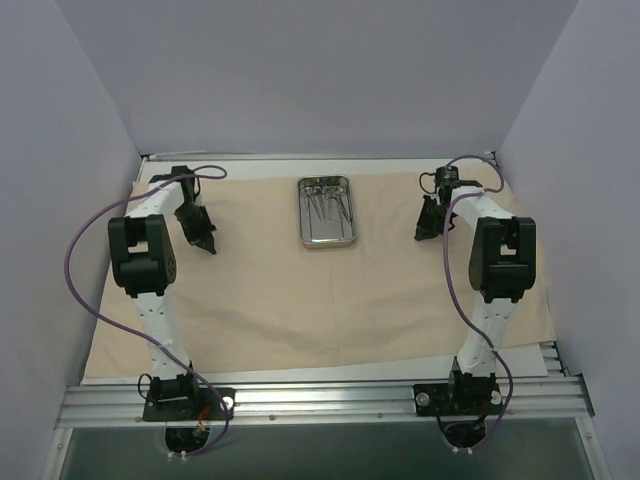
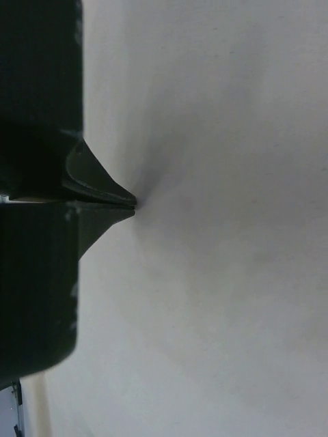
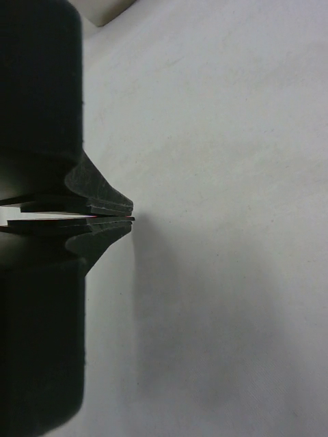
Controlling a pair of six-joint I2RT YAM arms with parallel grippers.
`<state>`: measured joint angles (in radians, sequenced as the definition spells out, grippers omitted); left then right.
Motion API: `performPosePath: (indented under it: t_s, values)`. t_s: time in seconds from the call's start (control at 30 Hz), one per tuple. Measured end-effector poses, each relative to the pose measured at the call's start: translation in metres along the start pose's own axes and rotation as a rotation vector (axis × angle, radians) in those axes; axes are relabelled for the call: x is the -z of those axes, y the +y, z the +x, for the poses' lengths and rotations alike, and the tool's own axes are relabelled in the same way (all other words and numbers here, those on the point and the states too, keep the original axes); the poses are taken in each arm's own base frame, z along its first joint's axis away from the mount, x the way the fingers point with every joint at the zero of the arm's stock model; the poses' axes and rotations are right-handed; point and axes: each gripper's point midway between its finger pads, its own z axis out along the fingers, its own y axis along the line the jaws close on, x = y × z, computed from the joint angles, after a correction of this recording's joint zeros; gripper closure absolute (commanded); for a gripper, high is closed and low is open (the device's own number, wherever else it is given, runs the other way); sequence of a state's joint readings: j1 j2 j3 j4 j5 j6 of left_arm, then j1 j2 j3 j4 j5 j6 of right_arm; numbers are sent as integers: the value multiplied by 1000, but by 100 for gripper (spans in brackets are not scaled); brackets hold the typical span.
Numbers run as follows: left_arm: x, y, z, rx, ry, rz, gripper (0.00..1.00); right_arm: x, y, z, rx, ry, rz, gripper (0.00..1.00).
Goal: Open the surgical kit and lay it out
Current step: Smooth out the surgical kit at the center of the board.
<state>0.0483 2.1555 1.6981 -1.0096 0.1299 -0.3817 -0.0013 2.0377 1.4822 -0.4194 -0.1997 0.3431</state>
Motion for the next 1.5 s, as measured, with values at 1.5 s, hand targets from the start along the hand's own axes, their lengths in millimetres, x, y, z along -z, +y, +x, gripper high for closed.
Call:
performPosePath:
  t_s: [1.5]
  values:
    - [-17,15,-57,150,178,184,98,-34,76,10,-76,10,-226,100]
